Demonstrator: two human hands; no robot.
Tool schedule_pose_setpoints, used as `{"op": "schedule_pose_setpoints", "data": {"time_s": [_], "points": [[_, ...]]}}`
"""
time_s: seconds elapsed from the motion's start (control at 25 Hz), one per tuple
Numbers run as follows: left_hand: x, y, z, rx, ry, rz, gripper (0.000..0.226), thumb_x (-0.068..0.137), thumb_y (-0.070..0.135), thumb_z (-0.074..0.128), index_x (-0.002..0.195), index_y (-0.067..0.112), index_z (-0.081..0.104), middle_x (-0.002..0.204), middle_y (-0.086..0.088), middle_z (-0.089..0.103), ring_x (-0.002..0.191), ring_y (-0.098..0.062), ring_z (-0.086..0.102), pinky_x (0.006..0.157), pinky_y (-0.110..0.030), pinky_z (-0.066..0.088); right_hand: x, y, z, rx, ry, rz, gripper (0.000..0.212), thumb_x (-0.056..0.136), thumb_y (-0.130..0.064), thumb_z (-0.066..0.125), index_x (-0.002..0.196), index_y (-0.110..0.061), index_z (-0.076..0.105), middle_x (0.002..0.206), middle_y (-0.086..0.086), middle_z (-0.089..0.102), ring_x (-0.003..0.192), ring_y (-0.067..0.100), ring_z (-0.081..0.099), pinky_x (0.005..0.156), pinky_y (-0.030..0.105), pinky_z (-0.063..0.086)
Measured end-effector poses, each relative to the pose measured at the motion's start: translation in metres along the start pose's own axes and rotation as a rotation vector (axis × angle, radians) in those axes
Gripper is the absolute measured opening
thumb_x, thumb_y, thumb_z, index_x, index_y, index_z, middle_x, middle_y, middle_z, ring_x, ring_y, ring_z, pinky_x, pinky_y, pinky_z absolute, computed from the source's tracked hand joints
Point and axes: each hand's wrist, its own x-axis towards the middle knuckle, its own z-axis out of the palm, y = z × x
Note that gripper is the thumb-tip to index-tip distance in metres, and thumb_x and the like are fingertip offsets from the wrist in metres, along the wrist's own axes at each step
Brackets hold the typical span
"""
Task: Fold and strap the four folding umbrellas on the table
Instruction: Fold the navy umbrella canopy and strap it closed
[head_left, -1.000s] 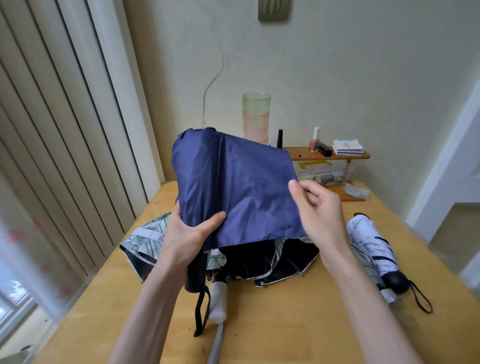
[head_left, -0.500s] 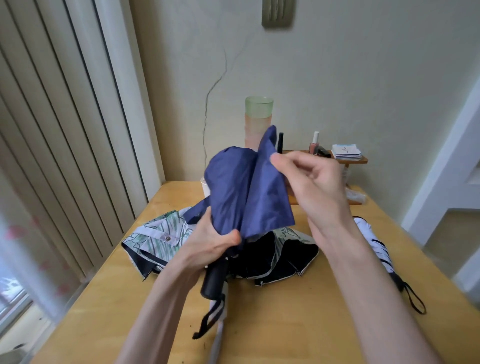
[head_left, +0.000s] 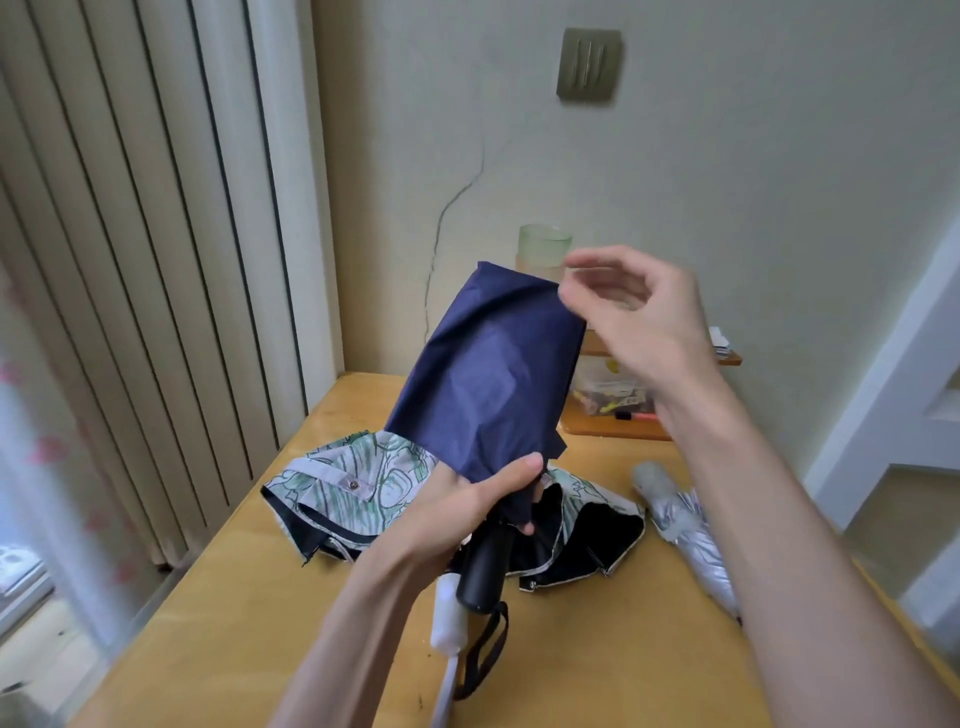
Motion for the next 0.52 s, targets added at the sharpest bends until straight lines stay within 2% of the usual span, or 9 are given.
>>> {"op": "schedule_pose_setpoints", "data": {"time_s": [0.08, 0.16, 0.2, 0.28, 0.4, 0.52], "points": [[-0.001, -0.002, -0.005, 0.016, -0.037, 0.022, 0.02, 0.095, 0.017, 0.076, 0.087, 0.0, 0.07, 0.067, -0.009, 0.071, 0.064, -0.019, 0.066, 0.07, -0.026, 0.056, -0.002, 0.012, -0.005, -0.144, -0.125, 0.077, 0.047, 0.088, -0.034, 0.086, 0.131, -0.033, 0.068, 0.127, -0.012, 0.07, 0.116, 0.0, 0.065, 0.097, 0.021, 0.051], [-0.001, -0.003, -0.007, 0.063, -0.067, 0.019, 0.029, 0.083, 0.027, 0.085, 0.085, 0.002, 0.072, 0.075, -0.018, 0.072, 0.065, -0.021, 0.067, 0.074, -0.033, 0.057, -0.003, 0.017, 0.0, -0.099, -0.185, 0.157, 0.054, 0.085, -0.04, 0.088, 0.134, -0.032, 0.066, 0.125, -0.018, 0.069, 0.107, -0.016, 0.063, 0.085, 0.007, 0.05], [-0.001, -0.002, -0.006, 0.109, -0.062, -0.004, 0.033, 0.078, 0.032, 0.087, 0.084, 0.002, 0.072, 0.077, -0.02, 0.072, 0.064, -0.022, 0.066, 0.074, -0.036, 0.056, -0.004, 0.014, 0.002, -0.071, -0.172, 0.164, 0.051, 0.084, -0.039, 0.089, 0.13, -0.03, 0.068, 0.121, -0.019, 0.07, 0.098, -0.02, 0.062, 0.076, 0.003, 0.048], [0.0, -0.005, -0.007, 0.219, -0.033, -0.008, 0.035, 0.081, 0.035, 0.089, 0.08, 0.007, 0.07, 0.072, -0.012, 0.069, 0.062, -0.02, 0.063, 0.069, -0.033, 0.053, -0.001, 0.013, 0.004, -0.062, -0.139, 0.173, 0.048, 0.08, -0.044, 0.09, 0.122, -0.029, 0.072, 0.116, -0.018, 0.071, 0.099, -0.015, 0.064, 0.073, 0.005, 0.048], [0.004, -0.009, -0.009, 0.342, 0.009, 0.051, 0.046, 0.086, 0.05, 0.084, 0.081, 0.009, 0.065, 0.07, -0.002, 0.064, 0.059, -0.016, 0.059, 0.064, -0.03, 0.053, 0.002, 0.014, 0.001, -0.207, -0.159, 0.069, 0.043, 0.079, -0.047, 0.091, 0.117, -0.037, 0.075, 0.115, -0.017, 0.067, 0.111, -0.003, 0.062, 0.089, 0.017, 0.05], [0.008, -0.012, -0.011, 0.338, 0.037, 0.064, 0.052, 0.092, 0.046, 0.078, 0.083, -0.004, 0.064, 0.069, -0.007, 0.064, 0.058, -0.018, 0.058, 0.062, -0.029, 0.053, 0.005, 0.013, -0.001, -0.273, -0.144, -0.138, 0.022, 0.082, -0.04, 0.09, 0.102, -0.037, 0.079, 0.114, -0.017, 0.062, 0.12, 0.0, 0.058, 0.098, 0.018, 0.041]]}}
